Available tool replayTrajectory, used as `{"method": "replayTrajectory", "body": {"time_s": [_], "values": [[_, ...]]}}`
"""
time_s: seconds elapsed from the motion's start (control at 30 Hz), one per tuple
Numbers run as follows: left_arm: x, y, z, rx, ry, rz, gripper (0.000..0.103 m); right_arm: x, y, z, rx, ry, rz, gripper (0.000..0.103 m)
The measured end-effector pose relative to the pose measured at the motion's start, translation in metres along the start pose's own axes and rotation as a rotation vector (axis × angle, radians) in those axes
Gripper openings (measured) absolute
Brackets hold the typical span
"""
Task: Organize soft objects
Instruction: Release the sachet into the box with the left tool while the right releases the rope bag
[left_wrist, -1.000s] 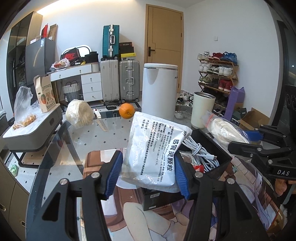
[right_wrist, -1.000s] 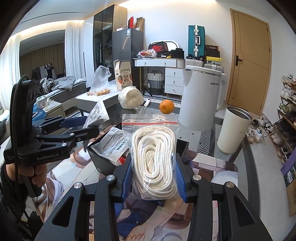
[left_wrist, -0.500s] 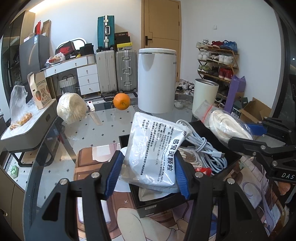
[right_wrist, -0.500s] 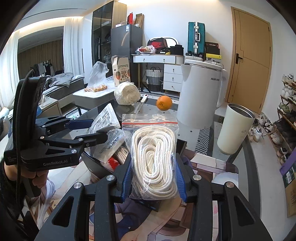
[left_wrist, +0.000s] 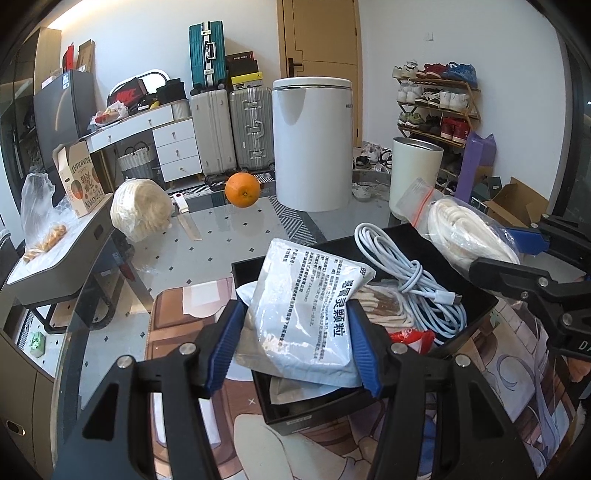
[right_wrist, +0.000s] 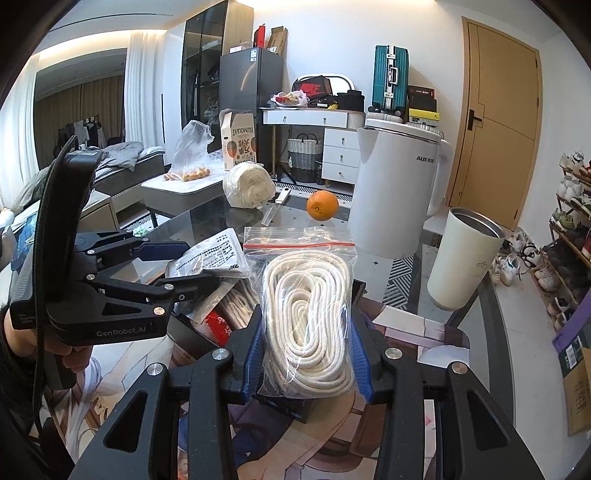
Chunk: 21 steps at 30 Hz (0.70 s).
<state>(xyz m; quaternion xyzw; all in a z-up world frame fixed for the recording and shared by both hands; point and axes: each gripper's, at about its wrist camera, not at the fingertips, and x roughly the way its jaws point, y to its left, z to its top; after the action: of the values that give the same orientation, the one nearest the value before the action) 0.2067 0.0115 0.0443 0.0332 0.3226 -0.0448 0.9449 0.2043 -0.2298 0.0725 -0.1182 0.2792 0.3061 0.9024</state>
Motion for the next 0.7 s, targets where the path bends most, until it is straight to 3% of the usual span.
{"method": "replayTrajectory", "body": {"time_s": [0.7], "values": [[0.0103,-0.0088,0.0009,0.065,-0.01,0.063,0.059,0.0002,-0.0009,-0.0023,-0.002,0.003,-0.004,0.041]]}}
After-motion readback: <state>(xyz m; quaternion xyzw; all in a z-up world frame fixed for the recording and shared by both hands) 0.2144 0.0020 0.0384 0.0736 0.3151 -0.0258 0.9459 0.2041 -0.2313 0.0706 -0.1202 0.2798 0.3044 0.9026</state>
